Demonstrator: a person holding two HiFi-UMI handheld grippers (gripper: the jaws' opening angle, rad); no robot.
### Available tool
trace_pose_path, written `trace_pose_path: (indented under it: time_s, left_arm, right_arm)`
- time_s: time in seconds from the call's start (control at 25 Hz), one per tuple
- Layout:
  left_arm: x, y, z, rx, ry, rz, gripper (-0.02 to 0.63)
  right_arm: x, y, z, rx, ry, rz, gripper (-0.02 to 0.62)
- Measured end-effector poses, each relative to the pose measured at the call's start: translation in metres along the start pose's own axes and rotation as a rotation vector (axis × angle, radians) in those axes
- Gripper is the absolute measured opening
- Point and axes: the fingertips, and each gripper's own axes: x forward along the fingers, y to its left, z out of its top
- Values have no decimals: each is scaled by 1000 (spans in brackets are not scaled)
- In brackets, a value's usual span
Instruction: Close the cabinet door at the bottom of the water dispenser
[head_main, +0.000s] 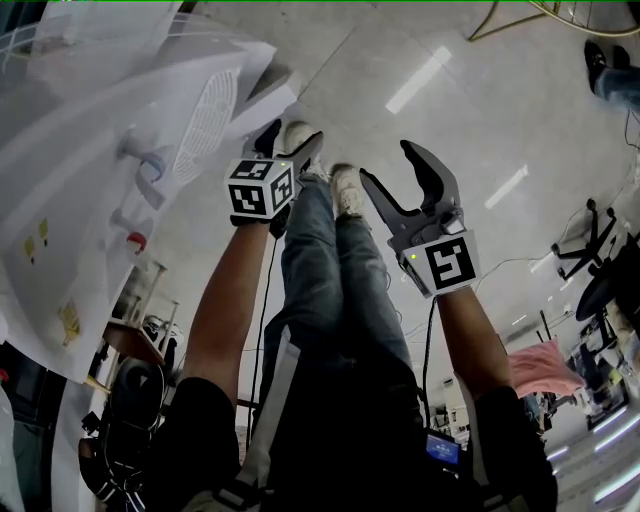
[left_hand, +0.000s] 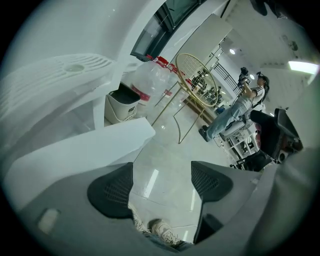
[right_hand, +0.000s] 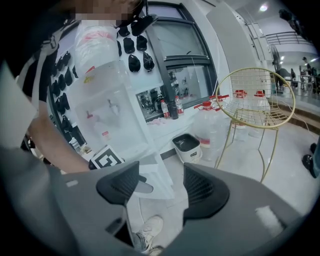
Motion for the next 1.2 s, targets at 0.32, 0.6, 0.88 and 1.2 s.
trace_pose_path:
  time_s: [0.32, 0.6, 0.88, 1.2]
  left_arm:
    - [7, 7, 19, 5, -13, 7, 376]
    - [12, 11, 31, 11, -23, 12, 376]
    - [15, 16, 39, 15, -35, 24, 376]
    - [19, 20, 46, 26, -33, 24, 376]
  right_arm:
    - [7, -6, 3, 17, 8, -3, 276]
    - [11, -12, 7, 17, 10, -9, 275]
    - [12, -15, 8, 22, 12, -19, 274]
    - [16, -17, 8, 28, 16, -24, 272]
